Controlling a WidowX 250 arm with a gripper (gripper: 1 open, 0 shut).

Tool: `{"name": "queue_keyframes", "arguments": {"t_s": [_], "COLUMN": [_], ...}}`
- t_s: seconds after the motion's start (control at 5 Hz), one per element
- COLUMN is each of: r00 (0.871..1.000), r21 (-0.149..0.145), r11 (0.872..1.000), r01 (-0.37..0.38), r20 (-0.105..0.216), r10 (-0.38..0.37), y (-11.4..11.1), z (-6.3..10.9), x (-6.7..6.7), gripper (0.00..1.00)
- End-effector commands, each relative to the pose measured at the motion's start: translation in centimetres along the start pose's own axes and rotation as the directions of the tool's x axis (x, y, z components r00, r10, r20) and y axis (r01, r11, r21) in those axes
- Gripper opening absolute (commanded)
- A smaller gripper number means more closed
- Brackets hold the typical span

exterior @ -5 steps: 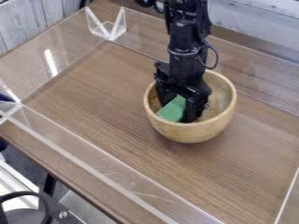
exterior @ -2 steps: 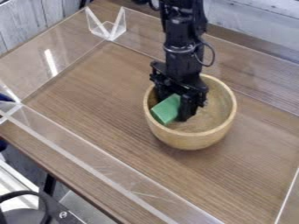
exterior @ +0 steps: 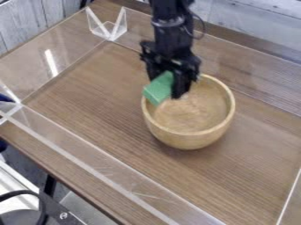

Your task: Remove the green block from inside the brown bowl and put it on the table

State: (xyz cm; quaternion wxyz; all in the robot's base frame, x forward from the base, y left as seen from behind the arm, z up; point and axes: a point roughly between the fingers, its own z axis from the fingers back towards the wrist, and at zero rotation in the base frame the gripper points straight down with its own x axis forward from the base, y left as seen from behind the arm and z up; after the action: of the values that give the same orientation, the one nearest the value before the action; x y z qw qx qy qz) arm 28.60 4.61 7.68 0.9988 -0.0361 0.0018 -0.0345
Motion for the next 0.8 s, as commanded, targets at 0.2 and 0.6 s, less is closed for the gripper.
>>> {"name": "queue_keyframes", "arguments": {"t_s": [0.2, 0.6], "r00": [0.978, 0.977], "r21": [0.033, 0.051], "r11": [0.982, 0.978], "r01": [-0.185, -0.203], "r20": [0.107, 0.081], "r10": [0.181, 0.199], "y": [8.1, 9.6], "z": [3.5, 1.4], "x": [2.5, 2.7], "gripper": [0.00, 0.00]}}
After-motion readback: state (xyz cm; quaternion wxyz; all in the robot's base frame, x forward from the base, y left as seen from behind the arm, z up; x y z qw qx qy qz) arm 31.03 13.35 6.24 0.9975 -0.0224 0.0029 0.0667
